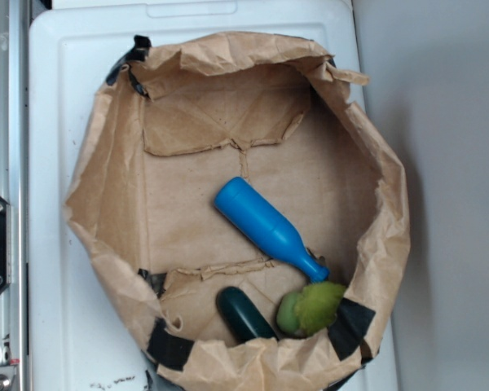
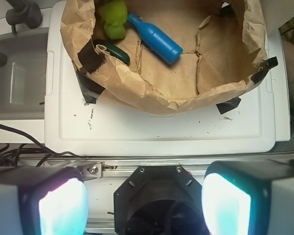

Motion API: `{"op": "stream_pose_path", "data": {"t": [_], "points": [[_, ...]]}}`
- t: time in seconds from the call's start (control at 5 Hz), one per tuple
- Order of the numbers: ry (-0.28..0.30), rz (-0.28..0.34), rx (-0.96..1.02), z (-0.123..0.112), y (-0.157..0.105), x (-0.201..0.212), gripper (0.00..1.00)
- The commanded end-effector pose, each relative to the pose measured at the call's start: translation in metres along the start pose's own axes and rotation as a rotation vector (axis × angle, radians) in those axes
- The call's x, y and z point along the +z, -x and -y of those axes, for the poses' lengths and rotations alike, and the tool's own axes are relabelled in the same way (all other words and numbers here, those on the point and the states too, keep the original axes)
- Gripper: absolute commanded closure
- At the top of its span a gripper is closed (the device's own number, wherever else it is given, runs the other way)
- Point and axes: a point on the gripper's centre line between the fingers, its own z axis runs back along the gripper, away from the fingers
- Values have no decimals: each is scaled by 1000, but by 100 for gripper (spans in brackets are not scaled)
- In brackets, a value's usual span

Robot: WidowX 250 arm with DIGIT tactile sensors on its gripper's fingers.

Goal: Grab the green animal.

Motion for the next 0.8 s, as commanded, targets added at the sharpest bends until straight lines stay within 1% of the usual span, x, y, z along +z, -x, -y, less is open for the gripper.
{"op": "stream_pose_path", "data": {"t": [0.0, 0.2, 0.4, 0.6], "points": [[0, 0, 0, 0, 0, 0, 0], [55, 39, -12, 7, -23, -14, 0], [58, 75, -2, 7, -34, -20, 0], [114, 96, -61, 2, -34, -26, 0]]}}
